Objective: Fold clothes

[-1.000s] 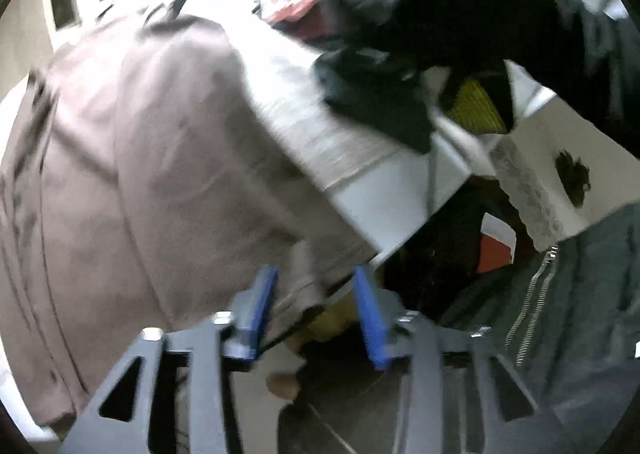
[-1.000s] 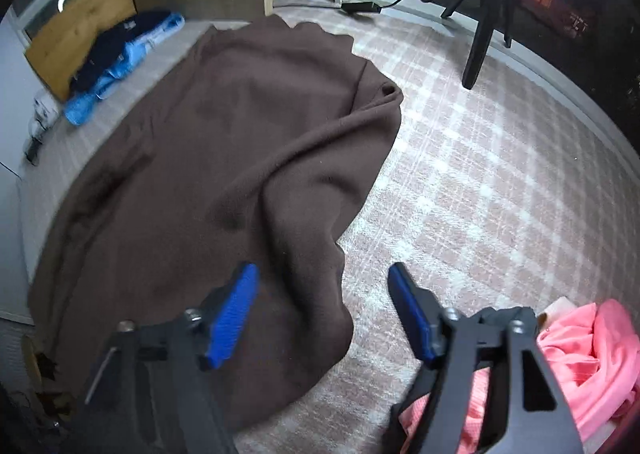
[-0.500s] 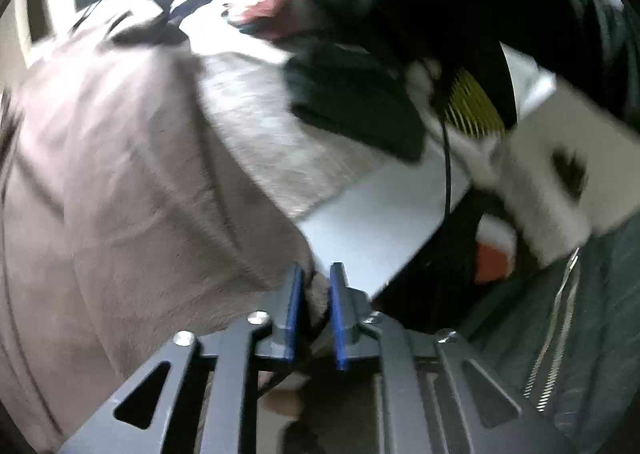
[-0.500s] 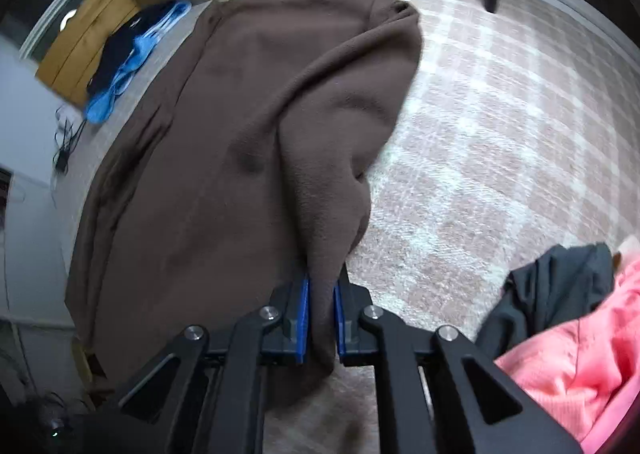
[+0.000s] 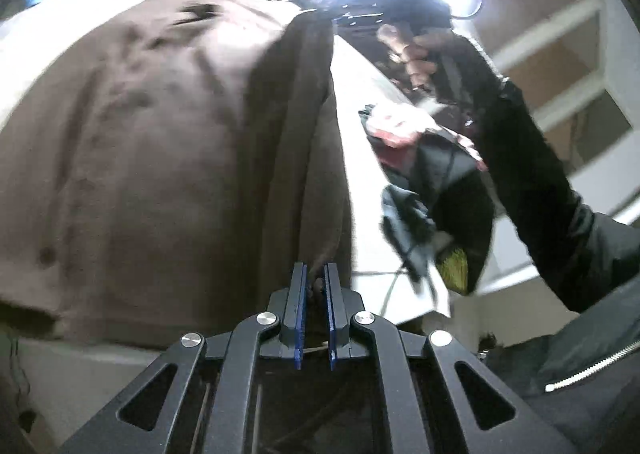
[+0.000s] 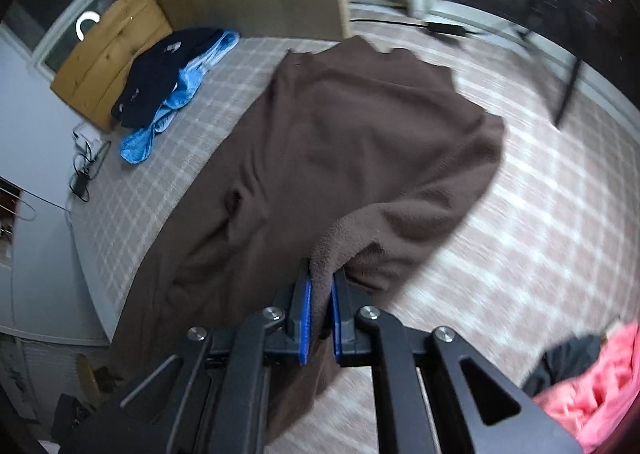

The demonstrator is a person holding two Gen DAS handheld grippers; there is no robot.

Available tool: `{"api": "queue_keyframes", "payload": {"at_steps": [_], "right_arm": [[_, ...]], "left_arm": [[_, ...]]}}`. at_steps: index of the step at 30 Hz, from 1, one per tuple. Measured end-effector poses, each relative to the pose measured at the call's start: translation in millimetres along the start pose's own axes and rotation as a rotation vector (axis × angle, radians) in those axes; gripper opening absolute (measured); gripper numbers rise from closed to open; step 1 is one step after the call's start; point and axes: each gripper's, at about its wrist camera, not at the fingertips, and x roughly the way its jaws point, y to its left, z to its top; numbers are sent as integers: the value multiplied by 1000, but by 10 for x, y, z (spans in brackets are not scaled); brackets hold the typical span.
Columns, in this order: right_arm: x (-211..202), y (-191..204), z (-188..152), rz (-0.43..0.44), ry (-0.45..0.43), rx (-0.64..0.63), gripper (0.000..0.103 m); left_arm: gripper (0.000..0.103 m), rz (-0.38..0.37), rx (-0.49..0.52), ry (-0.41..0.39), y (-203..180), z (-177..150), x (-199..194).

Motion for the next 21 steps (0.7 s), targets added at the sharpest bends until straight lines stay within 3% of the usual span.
{"api": "queue_keyframes", "payload": {"at_steps": [5, 9, 12, 16, 18, 21], "right_arm": [[646, 392, 221, -82, 71, -70, 8], [1024, 563, 304, -130, 153, -130, 18], [732, 539, 307, -83, 116, -134, 34], [-20, 179, 169, -53, -80, -89, 61], [-266, -146, 55, -122, -163, -28, 61], [-198, -652, -54, -143, -161, 100, 61]], "left_arm": [[7, 65, -65, -36, 339, -41, -135], [8, 141, -110, -36, 557, -55, -180], [13, 189, -134, -8, 619, -29, -257], [19, 269, -94, -9, 496, -23, -523], [20, 281, -31, -1, 345, 39, -535], [27, 273, 84, 36, 124, 156, -375]]}}
